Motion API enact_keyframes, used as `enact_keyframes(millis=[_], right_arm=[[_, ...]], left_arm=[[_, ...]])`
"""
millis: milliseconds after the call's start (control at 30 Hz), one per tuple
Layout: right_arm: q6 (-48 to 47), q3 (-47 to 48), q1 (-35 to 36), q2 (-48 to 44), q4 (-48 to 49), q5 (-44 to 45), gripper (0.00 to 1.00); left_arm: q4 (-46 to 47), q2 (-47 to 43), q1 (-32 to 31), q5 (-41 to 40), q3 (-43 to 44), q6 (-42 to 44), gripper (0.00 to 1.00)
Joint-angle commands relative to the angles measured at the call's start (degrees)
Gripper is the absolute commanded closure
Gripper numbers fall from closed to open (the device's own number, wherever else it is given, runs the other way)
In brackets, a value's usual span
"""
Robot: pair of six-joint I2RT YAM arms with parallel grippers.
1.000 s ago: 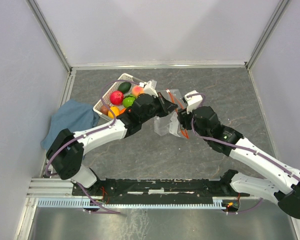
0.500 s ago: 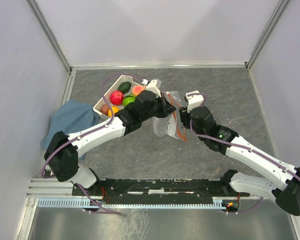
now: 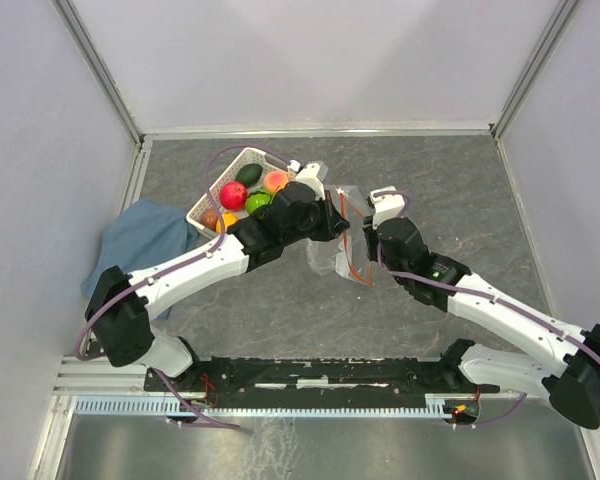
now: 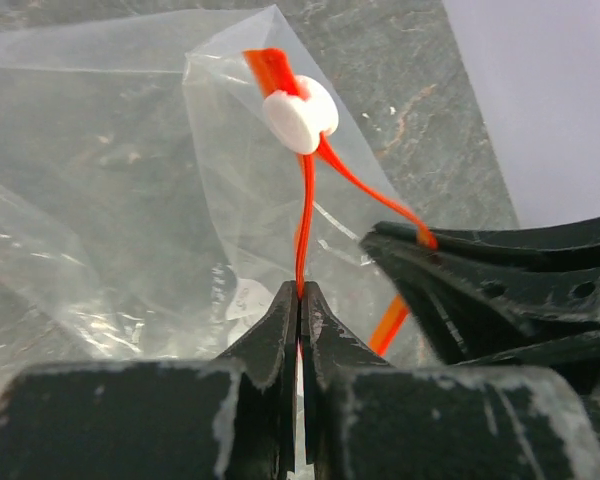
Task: Place the food in the zip-top bag and seal the zipper
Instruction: Open the zipper of the food storage bag at the center of the board.
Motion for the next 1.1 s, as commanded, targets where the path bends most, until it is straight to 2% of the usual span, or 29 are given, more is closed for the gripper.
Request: enact_keyframes(millis=[0, 67, 167, 300, 433, 567, 633, 800, 933, 1067], right_arm=[[-1.3, 2.7, 0.1, -3.0, -3.8, 4.5, 0.86], [-2.5, 3.9, 0.1, -3.2, -6.4, 6.2, 0.93], [-3.4, 5.5, 0.1, -3.2, -9.3, 9.0, 0.98], [-4.0, 8.6, 0.1, -2.9, -13.4, 10.2, 0.98], [-3.9, 11.5, 0.1, -2.5, -15.1, 7.6, 0.98], [-2.3, 13.4, 0.2, -0.4, -15.0, 4.8, 0.98], [-1.0, 14.0, 0.2, 0.5, -14.3, 3.3, 0.98], [3.2, 13.8, 0.7, 1.9, -12.1, 3.2, 0.98], [5.1, 13.6, 1.7, 2.9, -11.2, 5.6, 0.98], [6.6, 12.6, 3.1, 2.9, -9.1, 7.0, 0.98]], left_arm=[[-6.5, -3.4, -0.3, -5.8, 4.4, 6.4, 0.97], [-9.4, -3.3, -0.3, -7.6, 5.9, 7.9, 0.97], [-14.6, -3.0, -0.3, -9.8, 8.2, 10.3, 0.97], [-19.8, -2.9, -0.3, -11.4, 10.8, 12.7, 0.97], [-18.5, -4.1, -0.2, -10.1, 9.4, 11.5, 0.96], [-12.6, -4.6, -0.3, -6.3, 6.3, 8.3, 0.80], [-8.6, -4.9, -0.2, -4.2, 3.9, 5.9, 0.69], [4.4, -6.4, -0.3, -0.5, -2.9, -2.0, 0.46], [10.3, -6.9, -0.9, -0.4, -6.1, -6.2, 0.35], [12.3, -5.7, -2.8, -3.9, -7.1, -8.1, 0.32]])
